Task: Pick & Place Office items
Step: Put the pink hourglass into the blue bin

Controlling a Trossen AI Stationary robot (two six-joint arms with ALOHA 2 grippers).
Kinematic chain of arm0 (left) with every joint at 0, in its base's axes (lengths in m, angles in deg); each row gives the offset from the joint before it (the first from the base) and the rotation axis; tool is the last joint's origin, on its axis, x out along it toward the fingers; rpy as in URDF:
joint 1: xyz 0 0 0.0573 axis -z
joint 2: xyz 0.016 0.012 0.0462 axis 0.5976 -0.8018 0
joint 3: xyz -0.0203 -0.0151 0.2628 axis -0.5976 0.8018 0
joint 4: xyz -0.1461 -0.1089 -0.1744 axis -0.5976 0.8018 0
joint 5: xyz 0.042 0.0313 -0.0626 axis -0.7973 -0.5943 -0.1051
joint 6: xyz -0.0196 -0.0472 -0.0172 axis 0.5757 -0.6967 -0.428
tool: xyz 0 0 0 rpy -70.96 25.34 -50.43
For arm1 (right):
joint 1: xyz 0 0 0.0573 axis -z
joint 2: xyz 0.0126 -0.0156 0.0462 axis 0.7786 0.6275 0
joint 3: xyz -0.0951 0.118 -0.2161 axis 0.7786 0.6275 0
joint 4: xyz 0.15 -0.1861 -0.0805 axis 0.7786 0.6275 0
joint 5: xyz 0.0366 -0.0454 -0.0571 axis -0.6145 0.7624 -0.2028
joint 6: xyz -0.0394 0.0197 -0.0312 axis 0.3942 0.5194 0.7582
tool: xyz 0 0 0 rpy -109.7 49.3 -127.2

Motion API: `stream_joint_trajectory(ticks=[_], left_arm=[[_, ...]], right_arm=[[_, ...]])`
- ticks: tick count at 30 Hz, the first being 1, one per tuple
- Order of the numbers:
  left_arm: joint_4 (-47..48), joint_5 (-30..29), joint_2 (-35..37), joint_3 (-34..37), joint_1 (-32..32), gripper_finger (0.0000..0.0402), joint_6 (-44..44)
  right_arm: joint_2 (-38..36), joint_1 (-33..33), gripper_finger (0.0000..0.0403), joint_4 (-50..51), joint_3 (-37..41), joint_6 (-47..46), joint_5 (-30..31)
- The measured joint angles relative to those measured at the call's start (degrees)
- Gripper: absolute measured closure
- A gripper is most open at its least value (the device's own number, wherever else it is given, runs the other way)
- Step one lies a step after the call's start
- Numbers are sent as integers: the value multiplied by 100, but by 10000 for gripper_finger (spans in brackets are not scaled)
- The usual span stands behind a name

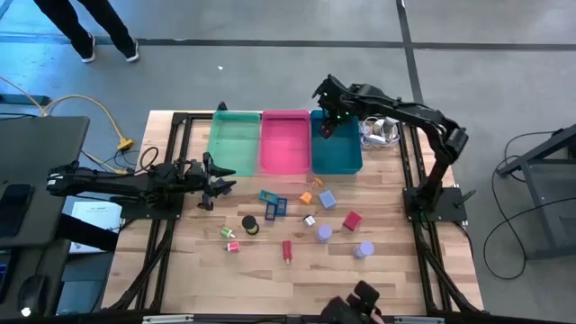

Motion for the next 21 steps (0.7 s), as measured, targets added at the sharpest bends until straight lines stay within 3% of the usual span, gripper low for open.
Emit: stream_joint_trajectory(ticks=[4,21], left_arm=[[0,-2,1,2,0,243,32],[2,-2,1,0,0,243,47]], right_arm=[[310,178,204,-191,0,4,-184],[912,284,201,-614,0,116,26]])
